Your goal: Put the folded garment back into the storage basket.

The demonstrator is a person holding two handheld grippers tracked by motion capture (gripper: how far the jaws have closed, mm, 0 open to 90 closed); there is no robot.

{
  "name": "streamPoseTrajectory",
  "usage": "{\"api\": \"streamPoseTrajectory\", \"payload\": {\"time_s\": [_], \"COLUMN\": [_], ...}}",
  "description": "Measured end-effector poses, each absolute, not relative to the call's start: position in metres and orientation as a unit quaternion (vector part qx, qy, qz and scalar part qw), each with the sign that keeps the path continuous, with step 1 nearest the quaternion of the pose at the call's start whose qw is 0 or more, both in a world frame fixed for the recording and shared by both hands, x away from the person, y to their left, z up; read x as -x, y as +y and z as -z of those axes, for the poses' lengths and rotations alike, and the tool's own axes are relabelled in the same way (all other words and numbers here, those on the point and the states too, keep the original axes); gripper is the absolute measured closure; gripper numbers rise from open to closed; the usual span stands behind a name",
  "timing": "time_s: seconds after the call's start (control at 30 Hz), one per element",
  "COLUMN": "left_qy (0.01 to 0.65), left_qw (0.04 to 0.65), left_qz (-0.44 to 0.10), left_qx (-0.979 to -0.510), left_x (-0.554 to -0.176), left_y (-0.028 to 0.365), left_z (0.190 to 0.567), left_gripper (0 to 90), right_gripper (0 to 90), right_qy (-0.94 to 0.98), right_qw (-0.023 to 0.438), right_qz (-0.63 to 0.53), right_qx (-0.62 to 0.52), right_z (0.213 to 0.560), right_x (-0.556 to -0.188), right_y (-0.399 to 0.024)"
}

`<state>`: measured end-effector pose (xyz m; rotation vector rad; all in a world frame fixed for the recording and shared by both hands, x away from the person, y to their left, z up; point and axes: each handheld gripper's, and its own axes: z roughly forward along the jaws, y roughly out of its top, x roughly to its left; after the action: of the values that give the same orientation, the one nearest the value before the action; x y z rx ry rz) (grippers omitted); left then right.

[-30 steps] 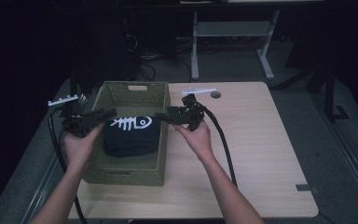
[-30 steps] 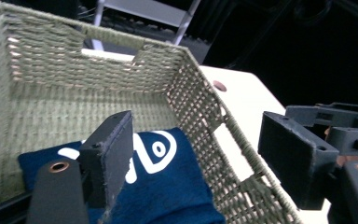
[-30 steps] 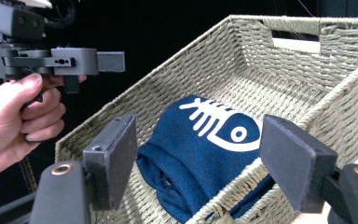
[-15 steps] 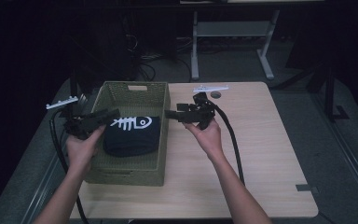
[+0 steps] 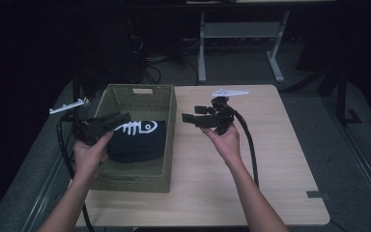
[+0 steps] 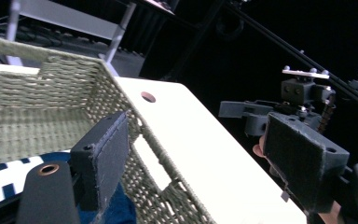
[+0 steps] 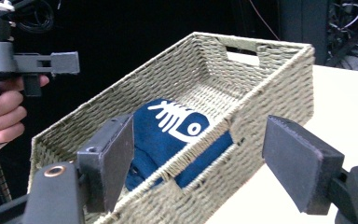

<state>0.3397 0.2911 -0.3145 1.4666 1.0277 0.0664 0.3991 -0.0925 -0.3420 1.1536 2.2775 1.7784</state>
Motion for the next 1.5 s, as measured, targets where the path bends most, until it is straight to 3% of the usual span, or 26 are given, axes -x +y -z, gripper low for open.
{"api": "streamPoseTrajectory", "payload": {"time_s": [1.5], "left_qy": [0.388], "left_qw": [0.624], "left_qz": [0.019], "left_qx": [-0.678], "left_x": [-0.340], "left_y": [0.195], "left_z": [0.318], "left_gripper": [21.5], "right_gripper": [22.4], "right_qy": [0.721], "right_qw": [0.059], "right_qz": [-0.552], "right_qx": [-0.415], "right_z": [0.358], "right_x": [-0.386], "right_y": [-0.193]}}
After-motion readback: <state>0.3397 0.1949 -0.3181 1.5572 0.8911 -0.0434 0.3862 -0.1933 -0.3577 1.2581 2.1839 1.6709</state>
